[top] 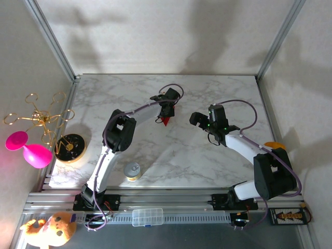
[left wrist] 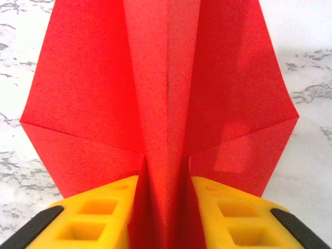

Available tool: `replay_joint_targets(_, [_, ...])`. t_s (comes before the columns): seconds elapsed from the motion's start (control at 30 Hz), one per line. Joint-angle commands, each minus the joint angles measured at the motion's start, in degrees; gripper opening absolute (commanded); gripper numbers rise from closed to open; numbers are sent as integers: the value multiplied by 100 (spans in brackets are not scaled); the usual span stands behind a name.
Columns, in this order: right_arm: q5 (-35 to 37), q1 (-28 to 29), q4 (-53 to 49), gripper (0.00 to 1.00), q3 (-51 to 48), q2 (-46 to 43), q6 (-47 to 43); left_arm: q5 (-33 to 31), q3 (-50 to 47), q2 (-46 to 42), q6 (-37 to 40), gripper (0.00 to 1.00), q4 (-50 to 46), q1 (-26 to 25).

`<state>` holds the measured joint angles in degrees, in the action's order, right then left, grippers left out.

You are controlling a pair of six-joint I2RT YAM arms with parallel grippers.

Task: Fold a paper plane with a square sheet of paper (pick it up from the middle)
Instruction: Move the paper plane to the top-center of the table.

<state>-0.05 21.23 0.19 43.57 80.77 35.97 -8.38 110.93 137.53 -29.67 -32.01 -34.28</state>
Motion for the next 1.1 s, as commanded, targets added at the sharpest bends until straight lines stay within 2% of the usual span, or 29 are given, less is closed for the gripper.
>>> replay_joint_targets(0.0, [-59,-32,-19,99,20,-19,-15,-30,22,237,104,31,-274,27])
replay_joint_targets(0.43, [-189,-27,8,99,47,125,25,-93,-194,452,507,37,-266,-55])
replay_joint_targets(0.77, [-232,-32,8,99,77,180,25,-94,-239,575,265,43,-222,-52])
replay_joint_targets(1.07, [-263,-30,-1,99,90,195,42,-58,-81,483,260,40,-276,-52])
